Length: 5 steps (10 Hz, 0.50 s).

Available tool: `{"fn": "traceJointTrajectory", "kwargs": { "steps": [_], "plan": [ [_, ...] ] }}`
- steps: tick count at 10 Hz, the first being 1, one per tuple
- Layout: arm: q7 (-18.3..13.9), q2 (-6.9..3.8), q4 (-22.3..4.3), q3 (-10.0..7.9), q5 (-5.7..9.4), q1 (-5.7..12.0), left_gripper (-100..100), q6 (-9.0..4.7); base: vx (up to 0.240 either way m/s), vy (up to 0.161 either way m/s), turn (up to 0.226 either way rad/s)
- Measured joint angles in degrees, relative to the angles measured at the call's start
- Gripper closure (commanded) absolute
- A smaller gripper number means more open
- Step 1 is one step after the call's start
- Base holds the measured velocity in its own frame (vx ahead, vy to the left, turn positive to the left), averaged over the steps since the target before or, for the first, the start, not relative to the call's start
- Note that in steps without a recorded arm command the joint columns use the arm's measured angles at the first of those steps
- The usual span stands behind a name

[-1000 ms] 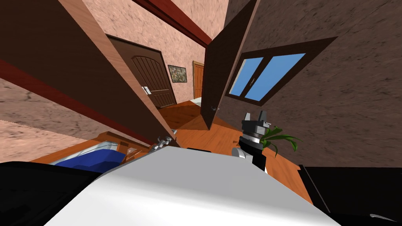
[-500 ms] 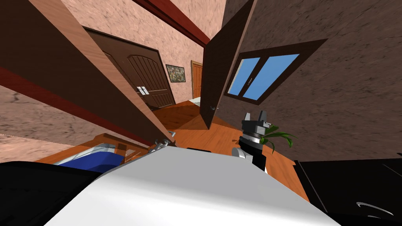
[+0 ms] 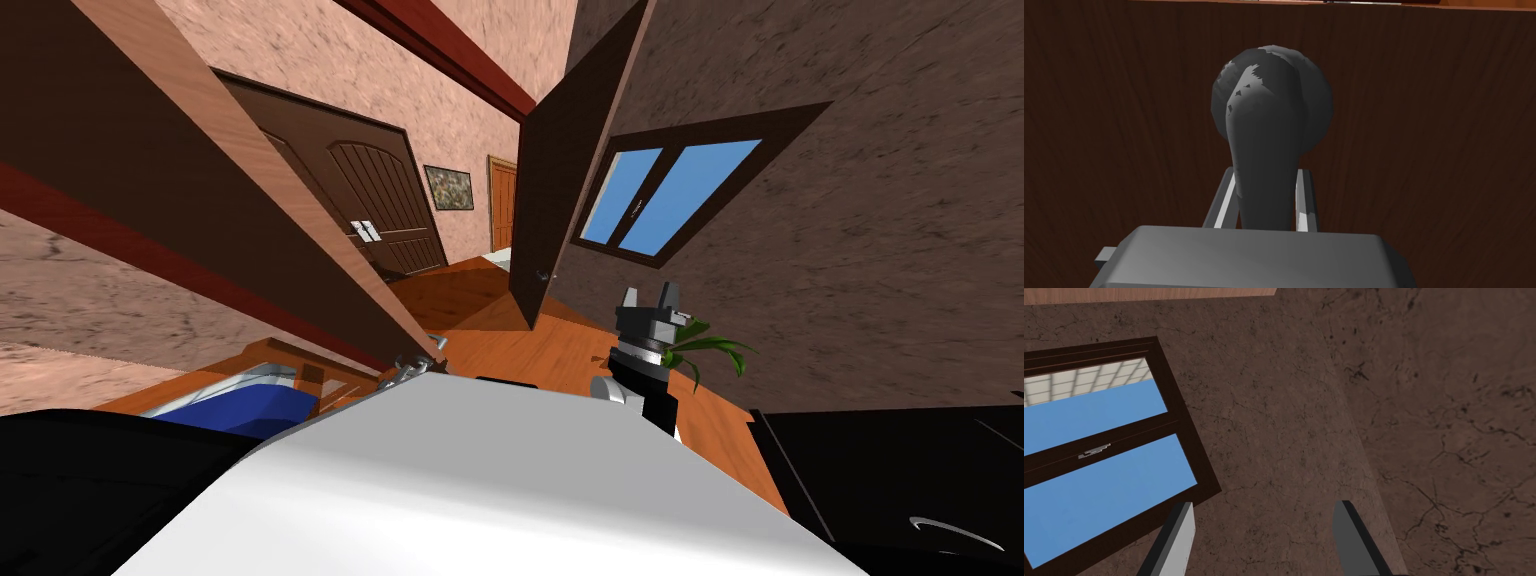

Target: Pull the door open

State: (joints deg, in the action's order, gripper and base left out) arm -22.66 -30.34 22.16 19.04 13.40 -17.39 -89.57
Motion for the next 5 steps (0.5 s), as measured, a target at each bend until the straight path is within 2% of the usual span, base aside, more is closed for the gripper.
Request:
{"fn": "traceJointTrajectory", "kwargs": {
  "steps": [1, 3, 4, 5],
  "plan": [
    [0.15, -0.33, 0.91, -0.05, 0.16, -0.26, 100, 0.56, 0.105, -0.132, -0.003],
    [-0.18, 0.10, -2.07, 0.25, 0.08, 1.93, 100, -0.64, 0.043, -0.090, -0.027],
    [0.19, -0.24, 0.78, 0.22, 0.16, 0.58, 100, 0.48, 0.057, -0.095, -0.016],
    [0.76, -0.67, 4.61, 0.31, 0.21, -0.72, 100, 2.44, 0.054, -0.095, -0.013]
  ]
}}
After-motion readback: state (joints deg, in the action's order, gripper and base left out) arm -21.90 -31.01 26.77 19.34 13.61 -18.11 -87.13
